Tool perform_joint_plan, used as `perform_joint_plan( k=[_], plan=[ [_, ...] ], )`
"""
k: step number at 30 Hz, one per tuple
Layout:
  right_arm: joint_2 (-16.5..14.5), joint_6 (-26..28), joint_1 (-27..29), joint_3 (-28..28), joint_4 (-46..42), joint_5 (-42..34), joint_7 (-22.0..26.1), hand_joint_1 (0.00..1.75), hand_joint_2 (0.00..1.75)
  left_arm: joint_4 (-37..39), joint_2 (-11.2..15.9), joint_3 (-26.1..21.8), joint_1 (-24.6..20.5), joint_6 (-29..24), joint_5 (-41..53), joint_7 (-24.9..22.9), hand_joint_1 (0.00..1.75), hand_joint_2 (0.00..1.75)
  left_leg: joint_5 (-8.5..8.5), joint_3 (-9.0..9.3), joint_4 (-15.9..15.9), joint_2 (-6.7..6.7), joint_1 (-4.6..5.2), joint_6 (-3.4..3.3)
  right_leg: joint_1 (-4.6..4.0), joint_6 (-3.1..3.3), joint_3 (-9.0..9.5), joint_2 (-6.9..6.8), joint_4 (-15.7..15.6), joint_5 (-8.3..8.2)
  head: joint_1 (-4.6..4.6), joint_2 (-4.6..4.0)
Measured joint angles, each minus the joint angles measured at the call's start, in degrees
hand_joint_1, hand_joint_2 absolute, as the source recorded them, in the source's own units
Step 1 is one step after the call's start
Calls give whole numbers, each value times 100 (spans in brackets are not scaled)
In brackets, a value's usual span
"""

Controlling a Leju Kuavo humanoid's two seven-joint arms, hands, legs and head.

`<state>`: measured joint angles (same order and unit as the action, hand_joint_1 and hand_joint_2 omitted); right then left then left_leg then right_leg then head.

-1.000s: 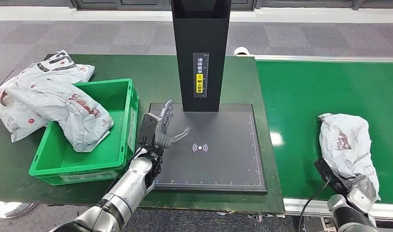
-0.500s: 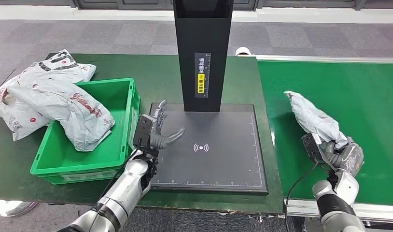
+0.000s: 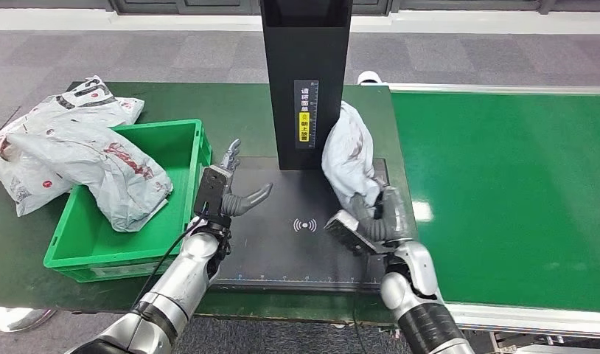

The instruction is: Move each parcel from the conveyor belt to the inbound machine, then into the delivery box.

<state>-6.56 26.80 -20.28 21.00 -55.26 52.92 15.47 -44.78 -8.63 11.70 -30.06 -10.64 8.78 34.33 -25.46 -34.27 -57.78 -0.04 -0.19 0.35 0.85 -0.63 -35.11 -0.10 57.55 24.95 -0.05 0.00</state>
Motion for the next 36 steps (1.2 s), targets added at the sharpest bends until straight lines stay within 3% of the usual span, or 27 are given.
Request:
perform_joint_plan(
  k=[7,8,11,12,15,23,29,36],
  plan=[
    [95,-979,74,1226,-424,-553,-17,175,175,-21,66,-3,-39,69,-49,81,0,175,-1,-2,-2,1,2,-1,3,0,0,1,-5,0,1,0],
    [112,-1219,79,1365,-436,-654,-33,149,175,-21,68,-3,-54,81,-53,97,0,175,-1,-3,-2,0,3,-1,3,0,1,0,-5,0,1,0],
    [166,-2000,29,1702,-380,-977,-147,18,175,-20,58,-1,-114,107,-87,113,0,175,-1,-3,-2,-2,3,-1,3,0,1,-3,-5,-1,1,0],
    [185,-2239,-12,1811,-325,-1075,-200,0,175,-20,47,2,-139,115,-114,110,0,175,-1,-3,-2,-2,3,-1,2,0,1,-2,-5,-1,1,0],
    [223,-2623,-142,2075,-113,-1264,-322,0,175,-20,4,5,-207,112,-188,110,0,175,-1,-3,-2,-2,2,-1,2,0,1,-2,-4,-2,1,0],
    [254,-2520,-307,2253,110,-1432,-369,0,175,-54,-23,6,-226,27,-292,169,0,175,0,-3,-2,-2,2,0,2,3,1,-2,-3,-4,1,0],
    [256,-1433,-248,2162,-85,-2023,61,0,175,-389,-20,-45,16,-263,-717,460,0,175,-2,-3,-2,0,2,0,2,3,0,0,-4,-3,1,0],
    [109,-217,-28,1550,-443,-3354,1334,0,175,-613,-16,-126,198,-874,-570,534,0,175,-3,-2,-2,-1,2,0,2,2,0,-2,-5,-2,1,0]
  ],
)
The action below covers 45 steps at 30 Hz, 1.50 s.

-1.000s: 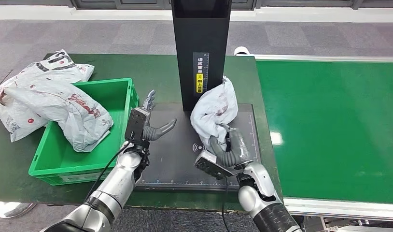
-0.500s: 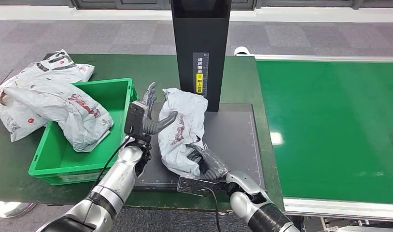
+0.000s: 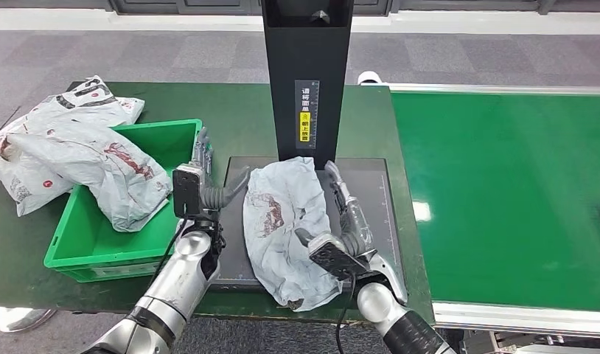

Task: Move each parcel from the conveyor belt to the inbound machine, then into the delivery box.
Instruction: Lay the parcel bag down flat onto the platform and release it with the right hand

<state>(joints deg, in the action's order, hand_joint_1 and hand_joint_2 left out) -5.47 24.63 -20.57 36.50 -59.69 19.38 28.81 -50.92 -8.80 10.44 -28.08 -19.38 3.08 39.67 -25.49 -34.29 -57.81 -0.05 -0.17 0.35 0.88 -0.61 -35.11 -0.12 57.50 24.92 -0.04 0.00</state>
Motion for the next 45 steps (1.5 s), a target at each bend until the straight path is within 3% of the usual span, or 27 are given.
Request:
perform_joint_plan(
  k=[5,15,22,23,26,27,34,45],
  plan=[
    [-126,272,202,-476,-64,-707,575,0,175,376,4,294,-113,-181,869,-285,0,175,0,1,0,-3,0,0,1,0,4,-3,-1,-1,0,0],
    [-174,324,331,-745,-64,-864,702,0,175,841,19,591,-216,-157,1140,-427,0,175,-3,1,0,4,0,4,-1,1,-1,8,0,-1,0,0],
    [-176,269,349,-966,-64,-1148,753,0,175,1472,73,1212,-333,773,2734,-1308,0,175,-3,1,-1,5,1,4,1,1,-1,8,-1,-1,0,0],
    [-175,228,349,-1017,-64,-1178,756,0,175,1611,80,1366,-359,983,3027,-1441,22,175,-3,1,-1,5,1,4,2,1,-1,9,-1,-1,0,0],
    [-168,71,350,-1204,-64,-1233,731,0,175,2014,104,1833,-489,1585,3653,-1736,153,175,-3,4,-1,-5,2,3,3,-1,9,-2,-2,0,-2,0],
    [-164,25,352,-1270,-64,-1225,710,0,175,2118,112,1954,-546,1745,3756,-1784,175,175,-4,10,-1,-13,2,3,3,-3,18,-11,-2,4,-2,0],
    [-155,-86,367,-1494,-105,-981,551,0,175,2481,117,2383,-834,2088,4135,-2058,175,175,-38,106,2,-32,1,-5,2,-4,130,-43,-6,46,-2,0],
    [-155,-81,599,-1548,-360,-747,461,0,175,2475,127,2415,-901,1515,4227,-2232,175,175,-47,146,2,-27,0,-6,1,-1,165,-38,-5,56,-1,0]
  ],
)
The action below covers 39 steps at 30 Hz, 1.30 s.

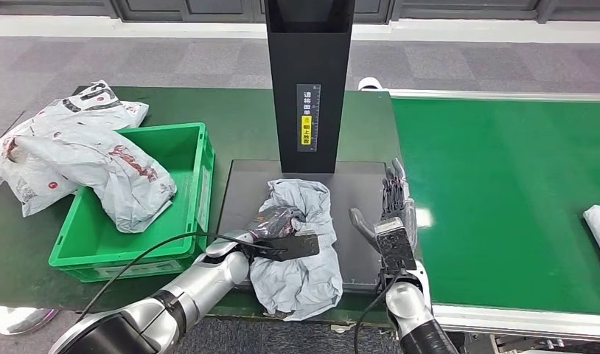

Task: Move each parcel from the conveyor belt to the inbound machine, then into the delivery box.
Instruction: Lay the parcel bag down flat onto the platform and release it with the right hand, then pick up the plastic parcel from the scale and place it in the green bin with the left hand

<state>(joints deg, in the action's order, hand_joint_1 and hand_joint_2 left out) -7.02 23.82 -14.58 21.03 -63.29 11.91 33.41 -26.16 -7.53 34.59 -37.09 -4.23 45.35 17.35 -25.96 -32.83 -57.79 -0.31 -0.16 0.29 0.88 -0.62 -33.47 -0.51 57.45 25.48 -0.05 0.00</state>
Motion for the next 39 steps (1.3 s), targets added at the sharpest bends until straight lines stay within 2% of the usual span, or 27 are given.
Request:
perform_joint_plan(
  k=[2,6,9,12,18,21,26,28,30,32,36,39],
  plan=[
    [0,31,34,0,-52,9,5,0,175,-45,2,-34,20,-316,-31,13,175,175,2,-3,0,1,0,3,0,1,-6,2,1,0,1,0],
    [3,114,143,-4,-209,16,16,0,175,-336,65,-300,56,-1435,-49,-49,175,175,10,-29,0,7,0,14,-3,8,-43,15,4,-13,1,0],
    [13,179,229,-7,-309,4,35,0,175,-848,226,-639,-40,-2380,214,-379,175,175,23,-56,-1,8,-2,23,-7,14,-70,19,8,-23,1,0],
    [15,234,277,-7,-387,-30,44,0,175,-1496,406,-1094,-125,-2915,351,-557,175,175,26,-64,-1,11,-3,24,-7,13,-80,26,10,-24,1,0],
    [15,256,314,-7,-480,-71,44,0,175,-2320,626,-1858,-211,-3422,672,-529,175,175,22,-75,0,18,-4,28,-8,14,-92,36,10,-23,1,0],
    [16,282,314,-7,-481,-129,56,0,175,-2587,692,-2302,-221,-3570,1039,-332,175,175,22,-80,0,20,-7,28,-7,14,-96,40,10,-24,1,0],
    [38,378,338,-7,-481,-231,141,0,175,-3008,884,-3659,-296,-3574,1532,393,175,175,20,-78,0,53,-6,30,-9,20,-110,71,10,-28,1,0],
    [46,399,352,-7,-478,-239,156,0,175,-3159,891,-4240,-284,-3574,2101,440,175,175,20,-80,0,54,-6,31,-15,21,-111,71,10,-26,1,0],
    [48,415,357,-7,-475,-233,170,0,175,-3219,920,-4756,-261,-3574,2981,-10,175,175,20,-81,0,50,-6,31,-20,24,-111,66,10,-25,1,0],
    [48,421,359,-7,-475,-225,173,0,175,-3184,984,-4984,-246,-3574,3620,-593,175,175,20,-81,1,48,-6,31,-21,25,-111,63,10,-24,-1,0],
    [48,420,360,-7,-475,-222,164,0,175,-3072,1047,-5004,-255,-3574,3888,-987,175,175,20,-81,1,47,-7,31,-21,25,-111,62,10,-24,0,0],
    [46,386,368,-7,-476,-202,97,0,175,-2053,1386,-4961,-337,-3451,4357,-2160,175,175,22,-85,1,54,-8,39,-24,31,-117,68,10,-28,1,0]
  ],
)
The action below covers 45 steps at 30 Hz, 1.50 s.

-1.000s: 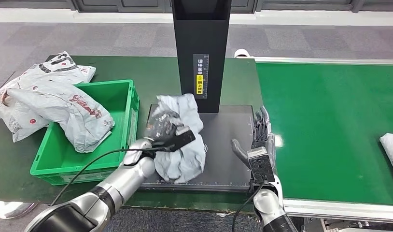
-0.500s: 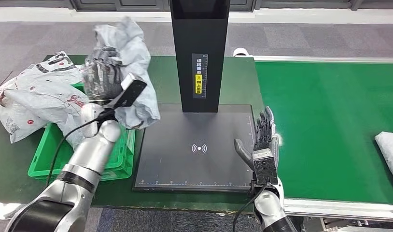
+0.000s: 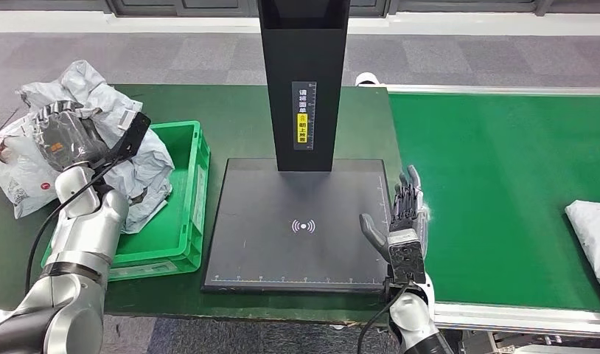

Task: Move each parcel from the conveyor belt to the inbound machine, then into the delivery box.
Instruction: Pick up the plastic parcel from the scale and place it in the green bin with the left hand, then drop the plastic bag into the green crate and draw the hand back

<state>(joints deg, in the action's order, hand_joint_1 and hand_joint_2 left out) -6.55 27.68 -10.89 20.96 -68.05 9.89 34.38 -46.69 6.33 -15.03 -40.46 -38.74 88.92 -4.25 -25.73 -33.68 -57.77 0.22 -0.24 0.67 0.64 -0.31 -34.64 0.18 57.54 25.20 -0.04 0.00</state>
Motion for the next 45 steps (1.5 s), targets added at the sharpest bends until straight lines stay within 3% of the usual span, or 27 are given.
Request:
perform_joint_plan(
  k=[2,4,7,9,13,17,20,24,26,28,31,35,40,45],
  plan=[
    [-1,-43,2,0,-1,62,-45,0,175,682,199,142,-97,403,91,-603,175,175,0,-1,0,1,0,2,0,2,-2,2,0,-2,0,0],
    [1,-98,4,-3,-1,139,-64,0,175,1087,299,372,-167,1042,76,-905,175,175,-1,-1,0,4,0,3,0,2,-5,5,-1,-2,0,0],
    [2,-171,9,-20,-1,238,-64,0,175,1576,387,771,-239,1927,-12,-886,175,175,-1,-3,-1,3,0,3,-1,2,-6,5,-1,-3,0,0],
    [2,-191,15,-33,-2,267,-63,0,175,1809,413,973,-280,2148,-43,-813,172,175,-1,-4,-1,3,0,3,-1,2,-6,5,-1,-3,0,0],
    [2,-191,31,-87,-4,287,-66,0,175,2077,431,1157,-366,2295,-82,-734,0,175,-1,-4,-1,4,0,4,-1,3,-6,6,-1,-3,0,0],
    [3,-234,52,-111,-44,356,-118,0,175,2247,432,1185,-431,2829,-461,-286,0,175,-1,-4,-1,4,0,4,-1,3,-7,5,-1,-2,0,0],
    [22,-333,104,-141,-133,451,-274,0,175,2317,410,1163,-446,2769,-946,3,0,175,-1,-4,-1,3,0,4,-2,3,-7,5,0,-2,0,0],
    [67,-497,205,-209,-294,505,-460,0,175,2317,352,1010,-481,1753,-1779,356,0,0,-1,-4,-1,4,0,4,-2,3,-7,6,0,-3,0,0],
    [90,-557,235,-232,-328,468,-509,0,175,2249,294,828,-494,1212,-2583,930,0,0,-1,-4,-1,3,0,4,-1,3,-7,6,0,-3,0,0],
    [114,-537,242,-242,-334,470,-516,0,175,2087,195,539,-496,688,-3683,1812,0,0,-1,-5,-1,2,0,4,-1,3,-7,5,0,-3,0,0],
    [138,-477,199,-243,-307,442,-487,0,175,1748,21,97,-497,283,-5224,3030,0,0,-1,-6,-1,2,0,4,0,2,-6,5,-1,-3,0,0],
    [144,-472,81,-243,-204,323,-455,0,175,1360,-145,-204,-491,204,-6323,3755,0,175,-1,-6,-1,0,0,4,-1,2,-5,2,-1,-3,0,0],
    [151,-496,-34,-243,-63,35,-374,0,175,938,-311,-234,-375,612,-7635,4210,0,175,-1,-5,-1,-2,0,4,-1,3,-5,0,0,-3,0,0],
    [175,-455,-145,-264,42,-52,-348,0,175,55,-573,298,192,1649,-8807,4303,0,175,-3,-7,-1,-3,2,2,2,2,-4,-2,-3,-2,0,0]
  ],
)
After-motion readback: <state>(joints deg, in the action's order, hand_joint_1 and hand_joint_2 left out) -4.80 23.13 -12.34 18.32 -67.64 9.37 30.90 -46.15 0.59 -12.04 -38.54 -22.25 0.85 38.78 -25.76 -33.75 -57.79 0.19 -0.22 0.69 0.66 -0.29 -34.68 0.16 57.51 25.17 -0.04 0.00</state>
